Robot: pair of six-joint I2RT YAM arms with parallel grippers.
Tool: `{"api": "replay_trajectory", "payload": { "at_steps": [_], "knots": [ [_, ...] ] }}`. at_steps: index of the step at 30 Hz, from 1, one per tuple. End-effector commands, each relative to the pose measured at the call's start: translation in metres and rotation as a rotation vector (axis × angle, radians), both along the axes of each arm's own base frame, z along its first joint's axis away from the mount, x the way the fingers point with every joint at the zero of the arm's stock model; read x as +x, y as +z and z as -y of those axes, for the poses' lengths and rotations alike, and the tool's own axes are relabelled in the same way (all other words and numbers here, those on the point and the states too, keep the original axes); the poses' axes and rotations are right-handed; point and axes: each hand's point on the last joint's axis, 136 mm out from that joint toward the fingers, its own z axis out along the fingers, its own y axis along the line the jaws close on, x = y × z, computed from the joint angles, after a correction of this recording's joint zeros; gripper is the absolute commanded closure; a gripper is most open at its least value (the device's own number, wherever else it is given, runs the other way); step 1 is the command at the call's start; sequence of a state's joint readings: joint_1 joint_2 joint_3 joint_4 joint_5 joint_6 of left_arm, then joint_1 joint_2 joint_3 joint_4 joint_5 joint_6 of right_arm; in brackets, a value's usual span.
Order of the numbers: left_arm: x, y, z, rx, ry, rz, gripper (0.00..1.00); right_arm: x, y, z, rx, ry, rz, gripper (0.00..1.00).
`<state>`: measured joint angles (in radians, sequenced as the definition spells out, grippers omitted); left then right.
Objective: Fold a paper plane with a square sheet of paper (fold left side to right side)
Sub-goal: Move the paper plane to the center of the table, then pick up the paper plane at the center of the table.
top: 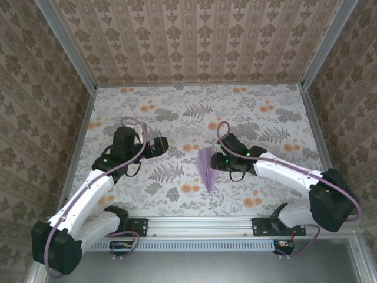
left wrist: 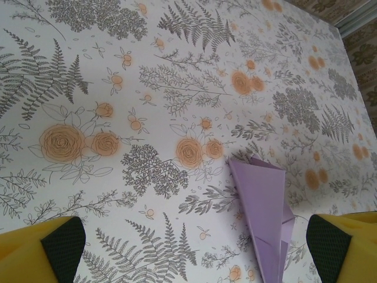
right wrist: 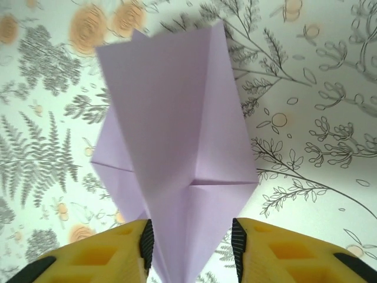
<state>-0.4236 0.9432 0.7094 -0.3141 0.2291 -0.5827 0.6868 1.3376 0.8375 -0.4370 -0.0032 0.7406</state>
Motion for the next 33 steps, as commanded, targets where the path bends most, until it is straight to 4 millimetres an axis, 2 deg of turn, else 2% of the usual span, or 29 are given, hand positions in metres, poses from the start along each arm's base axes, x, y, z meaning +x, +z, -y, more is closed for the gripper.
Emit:
{"api": "replay_trajectory", "payload": {
  "at_steps": [1, 5, 9, 13, 17, 20, 29, 33],
  "knots": [
    [0.004, 0.013, -0.001, -0.012, 0.009, 0.019, 0.0, -0.016, 0.008, 0.009, -0.074, 0.028, -0.042, 0.54],
    [0.005, 0.017, -0.003, -0.017, 0.015, 0.041, 0.0, -0.025, 0.01, -0.001, -0.073, 0.043, -0.059, 0.47],
    [0.001, 0.017, -0.002, -0.016, -0.007, 0.045, 0.0, -0.033, -0.001, -0.013, -0.085, 0.06, -0.086, 0.37],
    [-0.005, 0.014, -0.004, -0.017, -0.013, 0.039, 0.0, -0.036, -0.018, -0.028, -0.112, 0.093, -0.12, 0.33],
    [-0.009, 0.009, -0.006, -0.017, -0.006, 0.03, 0.0, -0.036, -0.031, -0.034, -0.149, 0.097, -0.152, 0.33],
    [-0.011, 0.007, -0.008, -0.019, 0.002, 0.028, 0.0, -0.033, -0.04, -0.035, -0.167, 0.088, -0.16, 0.34],
    [-0.009, 0.007, -0.012, -0.01, 0.01, 0.027, 0.0, -0.032, -0.061, -0.042, -0.192, 0.095, -0.197, 0.48],
    [-0.009, 0.004, -0.013, -0.008, 0.014, 0.021, 0.0, -0.03, -0.067, -0.042, -0.21, 0.098, -0.207, 0.59]
  ]
}}
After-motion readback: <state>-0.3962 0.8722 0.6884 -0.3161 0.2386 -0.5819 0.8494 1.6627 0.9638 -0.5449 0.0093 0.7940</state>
